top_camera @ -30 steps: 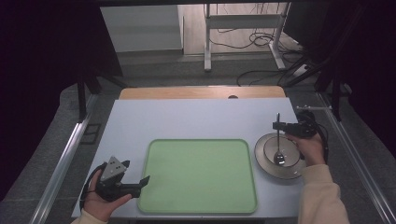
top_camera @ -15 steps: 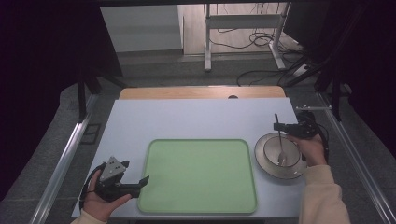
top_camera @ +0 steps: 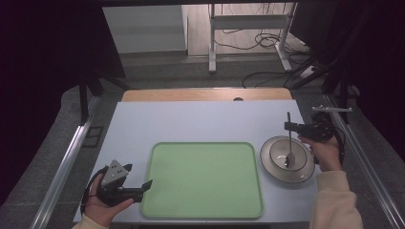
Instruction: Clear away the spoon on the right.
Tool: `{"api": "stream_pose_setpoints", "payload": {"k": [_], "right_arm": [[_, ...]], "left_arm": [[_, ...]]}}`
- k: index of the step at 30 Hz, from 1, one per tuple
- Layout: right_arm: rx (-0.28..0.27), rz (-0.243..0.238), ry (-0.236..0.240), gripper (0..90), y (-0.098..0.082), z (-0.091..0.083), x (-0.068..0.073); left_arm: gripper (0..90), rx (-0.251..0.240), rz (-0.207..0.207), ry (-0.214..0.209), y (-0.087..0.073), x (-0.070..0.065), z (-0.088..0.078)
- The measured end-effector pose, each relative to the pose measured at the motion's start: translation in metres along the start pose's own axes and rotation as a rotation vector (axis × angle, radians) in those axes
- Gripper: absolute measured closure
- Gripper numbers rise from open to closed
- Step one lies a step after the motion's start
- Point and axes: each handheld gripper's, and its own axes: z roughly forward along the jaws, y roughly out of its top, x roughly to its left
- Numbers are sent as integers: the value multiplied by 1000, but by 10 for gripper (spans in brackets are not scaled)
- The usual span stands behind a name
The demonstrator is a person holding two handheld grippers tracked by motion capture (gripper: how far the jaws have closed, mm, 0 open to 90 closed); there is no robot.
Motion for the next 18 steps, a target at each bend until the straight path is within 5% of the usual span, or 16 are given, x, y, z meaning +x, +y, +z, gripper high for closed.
{"api": "stream_pose_setpoints", "payload": {"k": [18], "right_arm": [[-73, -55, 21, 880, 13, -22, 24]], "left_arm": [[124, 0, 0, 1, 0, 0, 0]]}}
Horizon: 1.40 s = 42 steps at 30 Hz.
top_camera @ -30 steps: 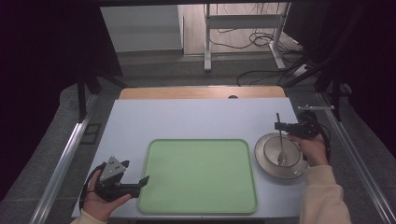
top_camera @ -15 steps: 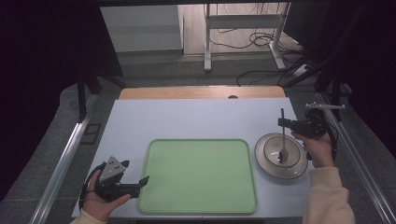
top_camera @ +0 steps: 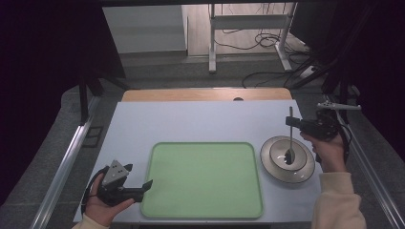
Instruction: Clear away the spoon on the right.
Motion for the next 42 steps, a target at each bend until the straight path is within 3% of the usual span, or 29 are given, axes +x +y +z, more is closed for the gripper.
{"api": "stream_pose_setpoints", "payload": {"k": [9, 24, 42], "right_arm": [[-30, -16, -4, 880, 8, -11, 14], [-41, -88, 21, 880, 20, -16, 50], [-36, -119, 53, 880, 25, -13, 70]], "left_arm": [[124, -1, -1, 0, 0, 0, -1], [124, 0, -2, -2, 0, 0, 0], [124, 1, 1, -5, 0, 1, 1]]}}
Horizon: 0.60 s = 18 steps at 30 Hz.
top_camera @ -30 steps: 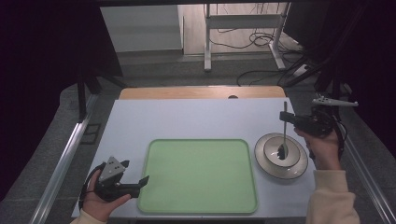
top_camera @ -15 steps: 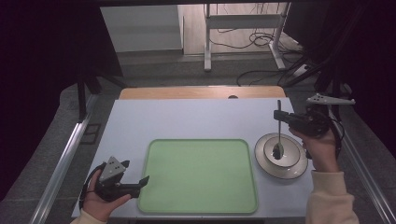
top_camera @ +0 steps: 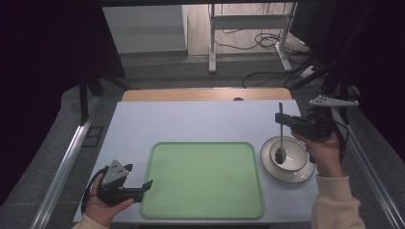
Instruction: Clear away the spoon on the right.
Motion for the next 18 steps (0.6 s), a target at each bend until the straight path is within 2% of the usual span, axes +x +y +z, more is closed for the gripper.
{"api": "stream_pose_setpoints", "payload": {"k": [18], "right_arm": [[43, -34, 47, 880, 0, 15, 24]], "left_arm": [[125, 0, 0, 1, 0, 0, 0]]}}
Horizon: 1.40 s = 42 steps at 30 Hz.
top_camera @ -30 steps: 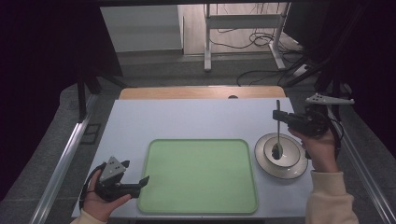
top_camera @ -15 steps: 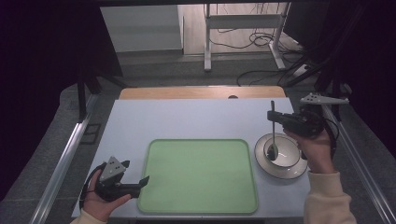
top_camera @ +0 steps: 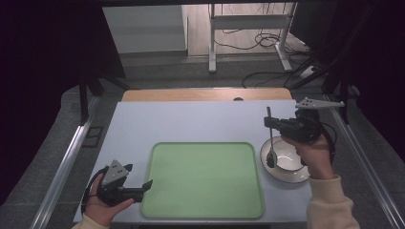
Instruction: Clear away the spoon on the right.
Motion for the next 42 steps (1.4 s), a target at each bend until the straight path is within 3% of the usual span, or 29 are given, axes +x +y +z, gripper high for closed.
{"api": "stream_pose_setpoints", "payload": {"k": [14, 42], "right_arm": [[34, -9, 25, 880, -2, 13, 15], [79, -2, 77, 880, -10, 29, 31]], "left_arm": [[125, 1, 0, 0, 0, 0, 0], [125, 0, -2, 1, 0, 0, 0]]}}
